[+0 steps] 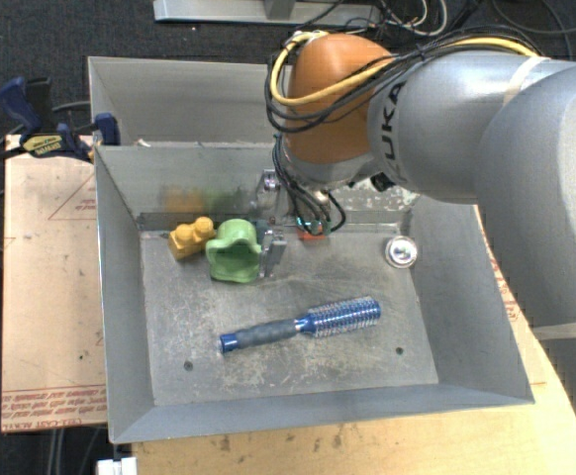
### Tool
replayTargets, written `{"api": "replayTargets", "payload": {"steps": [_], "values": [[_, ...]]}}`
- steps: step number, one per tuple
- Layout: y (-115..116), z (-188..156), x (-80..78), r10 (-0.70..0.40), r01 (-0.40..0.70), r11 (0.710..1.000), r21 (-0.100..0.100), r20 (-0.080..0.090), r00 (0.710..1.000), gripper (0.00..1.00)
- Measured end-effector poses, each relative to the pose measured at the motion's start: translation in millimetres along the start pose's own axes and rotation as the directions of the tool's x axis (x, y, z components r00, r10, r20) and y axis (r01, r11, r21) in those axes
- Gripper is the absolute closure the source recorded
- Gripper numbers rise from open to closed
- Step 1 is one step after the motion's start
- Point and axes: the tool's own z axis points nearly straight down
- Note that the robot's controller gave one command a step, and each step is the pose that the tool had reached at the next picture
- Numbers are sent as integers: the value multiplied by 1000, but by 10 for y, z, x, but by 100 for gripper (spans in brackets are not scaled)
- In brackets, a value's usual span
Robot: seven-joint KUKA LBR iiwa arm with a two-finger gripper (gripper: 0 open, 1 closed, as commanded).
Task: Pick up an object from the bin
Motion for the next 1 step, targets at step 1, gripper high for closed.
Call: {"api": "replayTargets", "payload": {"steps": [1], "values": [[19, 526, 123, 180, -180, 984, -2, 4, 984, 0]]}}
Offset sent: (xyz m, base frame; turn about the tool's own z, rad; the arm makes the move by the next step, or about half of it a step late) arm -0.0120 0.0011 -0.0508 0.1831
